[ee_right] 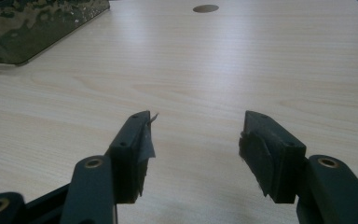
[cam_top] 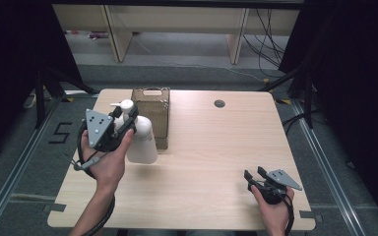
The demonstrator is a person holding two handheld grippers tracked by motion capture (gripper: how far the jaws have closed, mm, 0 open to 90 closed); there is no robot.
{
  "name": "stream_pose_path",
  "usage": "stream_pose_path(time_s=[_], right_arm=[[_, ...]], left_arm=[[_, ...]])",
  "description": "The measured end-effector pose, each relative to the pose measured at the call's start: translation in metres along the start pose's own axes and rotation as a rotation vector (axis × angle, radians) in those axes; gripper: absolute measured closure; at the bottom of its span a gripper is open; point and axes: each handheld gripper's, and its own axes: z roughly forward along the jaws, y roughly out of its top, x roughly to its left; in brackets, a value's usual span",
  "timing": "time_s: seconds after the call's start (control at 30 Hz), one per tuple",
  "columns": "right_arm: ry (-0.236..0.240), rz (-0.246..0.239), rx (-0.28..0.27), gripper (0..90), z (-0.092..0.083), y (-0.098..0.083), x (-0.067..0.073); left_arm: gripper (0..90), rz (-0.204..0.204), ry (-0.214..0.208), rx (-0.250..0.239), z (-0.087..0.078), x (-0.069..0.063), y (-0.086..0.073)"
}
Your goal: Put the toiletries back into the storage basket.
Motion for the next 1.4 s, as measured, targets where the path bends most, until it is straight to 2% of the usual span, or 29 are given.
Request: stream_pose_path(time_s=[0.03, 0.07, 0.13, 0.17, 0.2, 0.47, 0.5, 0.67, 0.8, 1.27, 1.3, 1.4], right_arm=[[-0.001, 0.000, 0.000, 43.5, 0.000, 0.000, 0.000], [-0.005, -0.045, -0.015, 43.5, 0.001, 0.000, -0.003], [-0.004, -0.043, -0.014, 43.5, 0.001, 0.000, -0.003], [0.000, -0.004, -0.002, 43.5, 0.000, 0.000, 0.000], [0.000, 0.000, 0.000, 43.6, 0.000, 0.000, 0.000], [-0.002, -0.014, -0.006, 43.5, 0.001, 0.000, -0.001], [-0.001, 0.000, 0.001, 43.5, 0.000, 0.000, 0.000], [-0.003, 0.006, 0.000, 43.5, 0.000, 0.000, 0.000], [-0.001, -0.015, -0.006, 43.5, 0.001, 0.000, -0.001], [0.000, -0.010, -0.002, 43.5, 0.000, 0.000, 0.000], [0.004, -0.040, -0.012, 43.5, 0.001, 0.000, -0.003], [0.005, -0.040, -0.010, 43.4, 0.001, 0.000, -0.003]], left_arm=[[59.5, -0.001, 0.001, -0.006, 0.001, 0.000, 0.002], [59.4, 0.004, 0.003, -0.005, 0.001, 0.001, 0.003], [59.5, 0.001, 0.007, -0.011, 0.003, 0.002, 0.007], [59.4, -0.002, 0.008, -0.015, 0.004, 0.003, 0.008], [59.5, -0.004, 0.011, -0.017, 0.004, 0.003, 0.009], [59.5, -0.006, 0.029, -0.023, 0.011, 0.006, 0.015], [59.5, -0.005, 0.030, -0.024, 0.012, 0.006, 0.015], [59.5, -0.008, 0.035, -0.027, 0.016, 0.007, 0.017], [59.5, -0.004, 0.039, -0.030, 0.019, 0.006, 0.019], [59.5, -0.002, 0.045, -0.030, 0.030, 0.010, 0.024], [59.5, -0.001, 0.045, -0.031, 0.031, 0.011, 0.024], [59.5, -0.002, 0.045, -0.032, 0.033, 0.012, 0.025]])
